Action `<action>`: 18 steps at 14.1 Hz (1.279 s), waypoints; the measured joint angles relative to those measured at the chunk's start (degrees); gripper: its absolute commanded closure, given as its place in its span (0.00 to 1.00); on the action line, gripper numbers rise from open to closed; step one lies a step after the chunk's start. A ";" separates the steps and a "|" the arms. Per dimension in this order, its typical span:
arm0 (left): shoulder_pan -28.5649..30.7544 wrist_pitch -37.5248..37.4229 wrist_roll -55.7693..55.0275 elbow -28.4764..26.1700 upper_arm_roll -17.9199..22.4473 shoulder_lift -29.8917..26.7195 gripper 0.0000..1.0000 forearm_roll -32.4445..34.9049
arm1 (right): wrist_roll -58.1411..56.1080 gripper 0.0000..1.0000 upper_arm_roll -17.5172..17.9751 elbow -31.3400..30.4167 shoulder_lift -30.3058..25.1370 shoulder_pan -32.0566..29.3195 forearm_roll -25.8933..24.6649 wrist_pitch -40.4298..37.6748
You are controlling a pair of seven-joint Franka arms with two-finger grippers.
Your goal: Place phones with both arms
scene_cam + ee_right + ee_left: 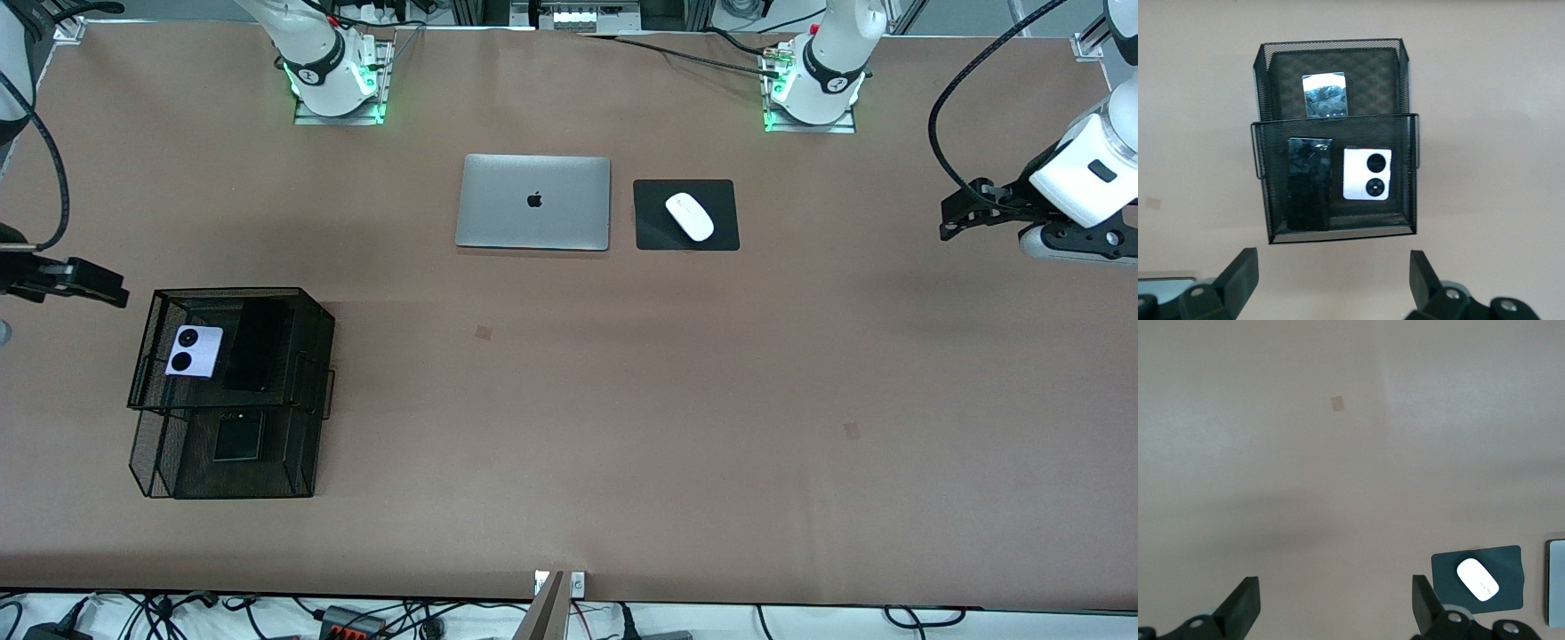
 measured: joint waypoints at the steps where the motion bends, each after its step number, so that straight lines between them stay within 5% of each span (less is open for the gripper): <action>1: 0.00 0.00 0.00 0.00 0.00 0.00 0.00 0.00 | -0.42 0.00 -1.05 -0.86 -0.78 0.86 0.07 0.48; 10: 0.00 0.00 0.00 0.01 0.00 0.00 0.00 0.00 | -0.48 0.00 -3.10 -22.55 -16.07 3.19 0.08 6.22; 18: -0.02 0.00 0.00 0.18 -0.01 0.02 0.00 0.00 | -0.48 0.00 -3.16 -25.46 -18.45 3.20 0.09 7.44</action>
